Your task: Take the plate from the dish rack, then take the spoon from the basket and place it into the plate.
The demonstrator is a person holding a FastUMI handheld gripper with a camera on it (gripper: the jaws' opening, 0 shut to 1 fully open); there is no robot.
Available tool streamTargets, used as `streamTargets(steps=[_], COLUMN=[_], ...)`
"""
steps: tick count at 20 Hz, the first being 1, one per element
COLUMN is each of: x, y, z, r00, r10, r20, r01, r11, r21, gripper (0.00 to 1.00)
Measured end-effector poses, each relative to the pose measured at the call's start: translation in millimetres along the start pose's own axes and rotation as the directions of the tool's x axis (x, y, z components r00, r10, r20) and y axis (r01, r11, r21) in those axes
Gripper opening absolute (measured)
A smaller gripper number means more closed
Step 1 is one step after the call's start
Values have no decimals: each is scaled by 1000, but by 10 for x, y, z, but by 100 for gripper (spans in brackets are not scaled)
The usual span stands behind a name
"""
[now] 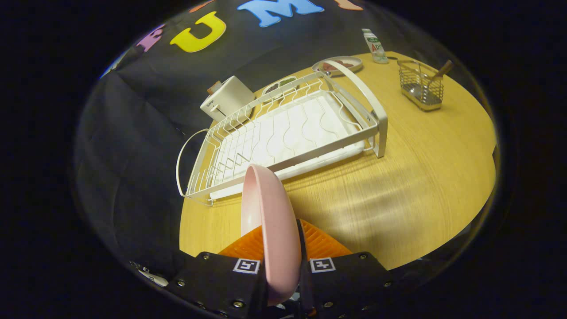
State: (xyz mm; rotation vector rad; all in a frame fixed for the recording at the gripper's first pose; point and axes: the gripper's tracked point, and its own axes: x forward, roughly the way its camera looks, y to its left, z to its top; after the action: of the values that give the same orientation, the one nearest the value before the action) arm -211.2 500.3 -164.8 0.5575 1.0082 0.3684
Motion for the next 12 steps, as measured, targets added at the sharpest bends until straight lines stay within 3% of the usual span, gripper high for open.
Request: streamTargets(steps=[3,6,7,9,12], x=[109,161,150,166,117], y=[-131,-232,-251,-486,-557], z=[-128,-158,-156,-199,-130], r00=[999,999,999,991,987], r10=[-8,-18,-20,-120,-146], r20=[-40,-46,-43,-66,-61], r01=[10,23,25,123,146], r11=[999,994,994,991,989], r21=[45,104,108,48,2], gripper=[29,46,46,49,58])
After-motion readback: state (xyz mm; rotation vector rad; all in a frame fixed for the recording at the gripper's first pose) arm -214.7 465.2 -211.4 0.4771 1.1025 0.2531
